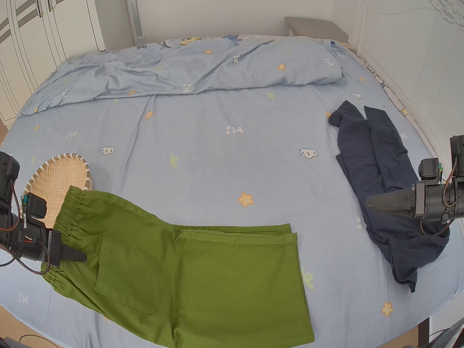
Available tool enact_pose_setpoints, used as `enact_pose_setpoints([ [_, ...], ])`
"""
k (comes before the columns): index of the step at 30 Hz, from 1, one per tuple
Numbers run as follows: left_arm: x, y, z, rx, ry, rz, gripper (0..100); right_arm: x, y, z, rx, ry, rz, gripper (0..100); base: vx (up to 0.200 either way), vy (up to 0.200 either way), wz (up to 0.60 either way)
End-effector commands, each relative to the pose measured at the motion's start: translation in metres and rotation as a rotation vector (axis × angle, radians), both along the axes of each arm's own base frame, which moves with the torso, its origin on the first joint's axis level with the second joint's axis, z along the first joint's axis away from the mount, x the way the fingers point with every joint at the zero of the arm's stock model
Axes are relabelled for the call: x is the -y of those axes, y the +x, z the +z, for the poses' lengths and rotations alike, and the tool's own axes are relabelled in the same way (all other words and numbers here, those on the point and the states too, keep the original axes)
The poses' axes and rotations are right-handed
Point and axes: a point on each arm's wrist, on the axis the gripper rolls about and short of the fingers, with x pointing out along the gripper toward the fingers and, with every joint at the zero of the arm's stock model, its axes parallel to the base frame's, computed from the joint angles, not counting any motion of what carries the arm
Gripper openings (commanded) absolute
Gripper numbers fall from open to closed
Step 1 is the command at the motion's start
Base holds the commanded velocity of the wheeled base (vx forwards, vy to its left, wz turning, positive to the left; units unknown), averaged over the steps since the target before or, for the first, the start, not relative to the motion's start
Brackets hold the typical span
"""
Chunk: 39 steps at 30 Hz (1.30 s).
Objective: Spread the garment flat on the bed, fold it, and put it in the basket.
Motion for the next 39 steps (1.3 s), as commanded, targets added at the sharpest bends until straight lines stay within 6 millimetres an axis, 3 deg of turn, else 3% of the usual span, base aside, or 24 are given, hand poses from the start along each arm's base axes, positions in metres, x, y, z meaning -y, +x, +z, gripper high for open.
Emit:
enact_pose_setpoints([
  [1, 0.044, -0.001, 0.018, 0.031, 0.038, -0.106, 0, 0.0, 0.0, 0.0, 0.0, -0.001, -0.001, 100, 0.0, 0.0, 0.0],
  [6, 0.085, -0.006, 0.04, 0.119, 0.091, -0.231, 0, 0.001, 0.001, 0.0, 0.003, -0.002, -0.003, 100, 0.0, 0.0, 0.0],
  [10, 0.117, -0.007, 0.045, 0.141, 0.126, -0.262, 0, 0.001, 0.001, 0.0, 0.001, -0.002, -0.003, 100, 0.0, 0.0, 0.0],
  [17, 0.151, 0.004, 0.043, 0.132, 0.139, -0.294, 0, 0.0, 0.002, -0.003, -0.009, -0.003, 0.0, 100, 0.0, 0.0, 0.0],
  [22, 0.172, -0.006, 0.046, 0.101, 0.059, -0.293, 0, -0.003, 0.002, -0.004, -0.013, -0.005, 0.01, 100, 0.0, 0.0, 0.0],
  [28, 0.199, -0.019, 0.032, 0.067, 0.041, -0.367, 0, -0.005, 0.002, -0.004, -0.012, -0.02, 0.001, 100, 0.0, 0.0, 0.0],
  [39, 0.229, -0.003, 0.01, 0.08, 0.035, -0.386, 0, -0.006, 0.002, -0.005, -0.013, -0.024, 0.004, 100, 0.0, 0.0, 0.0],
])
